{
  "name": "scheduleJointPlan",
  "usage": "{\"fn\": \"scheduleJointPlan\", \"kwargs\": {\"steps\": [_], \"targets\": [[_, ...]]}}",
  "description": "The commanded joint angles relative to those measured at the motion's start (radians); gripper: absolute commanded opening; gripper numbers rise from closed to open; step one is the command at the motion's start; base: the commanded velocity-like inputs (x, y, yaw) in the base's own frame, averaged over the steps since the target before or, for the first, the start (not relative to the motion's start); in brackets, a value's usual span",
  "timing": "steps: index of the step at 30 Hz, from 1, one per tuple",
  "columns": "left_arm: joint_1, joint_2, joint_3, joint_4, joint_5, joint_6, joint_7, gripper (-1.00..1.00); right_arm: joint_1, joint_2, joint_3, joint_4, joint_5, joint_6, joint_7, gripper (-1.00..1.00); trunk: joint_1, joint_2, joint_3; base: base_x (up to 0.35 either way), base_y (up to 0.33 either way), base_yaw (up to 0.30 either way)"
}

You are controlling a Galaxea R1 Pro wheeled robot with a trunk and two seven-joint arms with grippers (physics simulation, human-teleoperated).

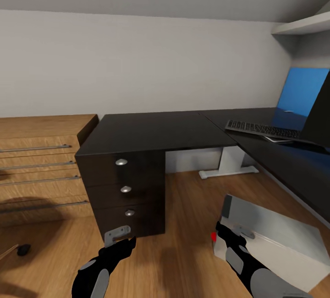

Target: In the bedroom, organize the workspace by keeping the computer under the desk, ensuring the monitor is on the desk, placing the keyboard on the desk next to the monitor, placing the mouse on the desk next to the keyboard, moving the folder from the swivel chair onto the desk next to the mouse, stacking the notebook on top of the folder with the pen on top of the notebook, and positioning the swivel chair next to the desk.

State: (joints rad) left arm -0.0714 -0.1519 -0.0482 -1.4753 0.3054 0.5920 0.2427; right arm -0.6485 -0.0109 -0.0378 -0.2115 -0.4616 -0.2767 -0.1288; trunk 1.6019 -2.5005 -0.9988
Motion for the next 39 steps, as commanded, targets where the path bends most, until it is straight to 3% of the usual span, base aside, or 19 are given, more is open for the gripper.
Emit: {"fn": "scheduleJointPlan", "kwargs": {"steps": [1, 21, 39], "targets": [[0.000, 0.000, -0.001, -0.002, 0.011, 0.002, 0.009, 1.00, 0.000, -0.001, -0.004, 0.000, 0.000, -0.002, 0.000, 1.00, 0.000, 0.000, -0.001, 0.029, 0.000, 0.000], [0.028, 0.008, -0.002, -0.007, 0.011, 0.002, 0.006, 1.00, 0.000, -0.015, -0.004, -0.002, 0.000, -0.004, 0.000, 1.00, 0.000, 0.000, -0.001, 0.086, 0.000, 0.000], [0.028, 0.009, -0.001, -0.011, 0.012, 0.003, 0.006, 1.00, 0.000, -0.014, -0.003, -0.002, 0.000, -0.004, 0.001, 1.00, 0.000, 0.000, -0.001, -0.255, 0.000, 0.000]]}}
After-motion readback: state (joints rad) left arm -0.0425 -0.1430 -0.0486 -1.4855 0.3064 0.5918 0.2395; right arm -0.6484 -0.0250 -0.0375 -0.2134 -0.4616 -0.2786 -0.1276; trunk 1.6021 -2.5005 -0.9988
